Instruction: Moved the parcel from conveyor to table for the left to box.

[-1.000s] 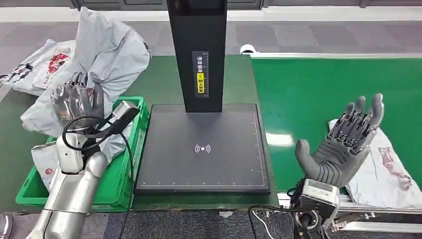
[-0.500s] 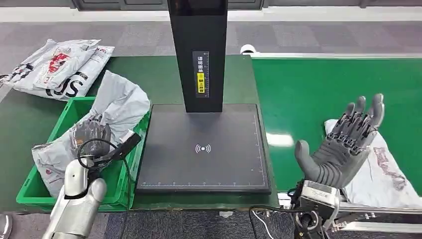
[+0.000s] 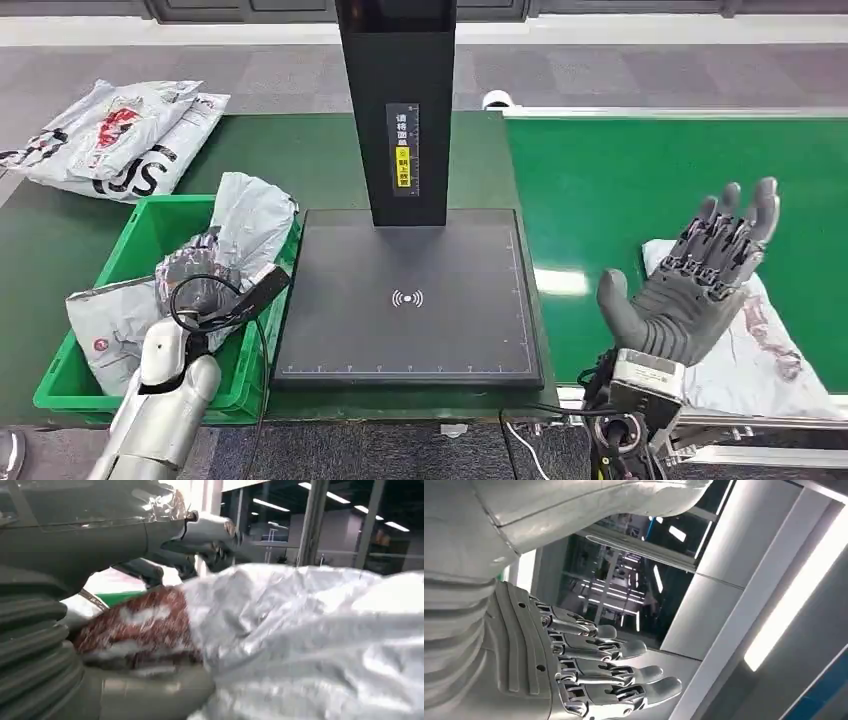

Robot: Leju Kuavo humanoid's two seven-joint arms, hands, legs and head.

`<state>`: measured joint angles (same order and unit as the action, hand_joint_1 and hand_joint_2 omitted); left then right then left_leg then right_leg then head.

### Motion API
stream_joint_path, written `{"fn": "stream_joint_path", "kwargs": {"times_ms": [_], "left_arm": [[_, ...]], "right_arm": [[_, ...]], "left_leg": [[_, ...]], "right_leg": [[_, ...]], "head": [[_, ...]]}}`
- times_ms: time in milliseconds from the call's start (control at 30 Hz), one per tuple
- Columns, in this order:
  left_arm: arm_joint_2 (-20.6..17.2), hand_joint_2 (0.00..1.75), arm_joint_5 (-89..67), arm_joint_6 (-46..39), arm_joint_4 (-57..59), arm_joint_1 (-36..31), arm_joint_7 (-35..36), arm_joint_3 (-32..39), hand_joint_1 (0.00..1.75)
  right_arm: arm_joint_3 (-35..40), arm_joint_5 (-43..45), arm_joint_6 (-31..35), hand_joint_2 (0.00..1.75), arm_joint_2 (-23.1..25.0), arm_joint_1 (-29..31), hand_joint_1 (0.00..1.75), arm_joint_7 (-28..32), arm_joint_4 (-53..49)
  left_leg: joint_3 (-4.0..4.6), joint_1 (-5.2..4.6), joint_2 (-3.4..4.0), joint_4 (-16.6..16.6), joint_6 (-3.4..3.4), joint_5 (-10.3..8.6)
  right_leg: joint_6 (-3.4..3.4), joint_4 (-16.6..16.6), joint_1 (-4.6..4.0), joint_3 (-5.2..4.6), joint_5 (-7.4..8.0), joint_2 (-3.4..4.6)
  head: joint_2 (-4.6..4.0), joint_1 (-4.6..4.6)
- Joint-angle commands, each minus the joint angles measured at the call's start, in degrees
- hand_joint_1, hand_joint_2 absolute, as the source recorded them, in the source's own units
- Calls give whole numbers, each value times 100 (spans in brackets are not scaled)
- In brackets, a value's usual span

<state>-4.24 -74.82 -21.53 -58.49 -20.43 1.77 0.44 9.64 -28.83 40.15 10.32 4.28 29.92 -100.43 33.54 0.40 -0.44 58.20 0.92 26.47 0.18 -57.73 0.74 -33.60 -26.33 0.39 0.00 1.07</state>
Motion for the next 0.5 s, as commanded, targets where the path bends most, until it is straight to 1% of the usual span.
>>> {"fn": "stream_joint_path", "kwargs": {"times_ms": [33,100,233,267,333,367,500], "left_arm": [[236,175,234,-274,304,-27,-75,71,0],[251,175,253,-307,297,-34,-70,71,0],[287,175,464,-812,220,-86,-203,76,0],[305,175,536,-993,160,-103,-287,56,0],[406,175,854,-1685,-132,-75,-644,29,0],[444,175,996,-1847,-261,-65,-771,26,0],[457,175,992,-1812,-358,-48,-761,-23,0]], "right_arm": [[-60,106,-15,175,-88,206,0,63,474],[-52,112,-15,175,-86,223,0,68,498],[-53,126,-15,175,-71,241,0,88,523],[-52,143,-15,175,-65,235,0,103,515],[-36,168,-15,175,-56,250,0,106,506],[-24,170,-15,175,-55,258,0,93,506],[-20,159,-15,175,-46,272,0,80,510]], "left_leg": [[-9,-2,3,-8,-4,-2],[-10,0,5,-8,-3,-1],[-6,0,3,-5,-3,-1],[-12,1,6,-14,-4,-4],[-9,2,4,-11,-4,-4],[-3,3,0,-2,-2,0],[-2,1,-1,-8,-5,-4]], "right_leg": [[0,9,1,10,2,-2],[0,10,0,12,2,0],[0,7,0,9,2,-1],[-1,17,-1,15,6,-1],[-1,15,-2,13,7,-4],[-1,7,-2,7,2,-4],[0,12,-1,6,6,-7]], "head": [[0,0],[0,0],[0,0],[0,0],[0,0],[0,0],[0,0]]}}
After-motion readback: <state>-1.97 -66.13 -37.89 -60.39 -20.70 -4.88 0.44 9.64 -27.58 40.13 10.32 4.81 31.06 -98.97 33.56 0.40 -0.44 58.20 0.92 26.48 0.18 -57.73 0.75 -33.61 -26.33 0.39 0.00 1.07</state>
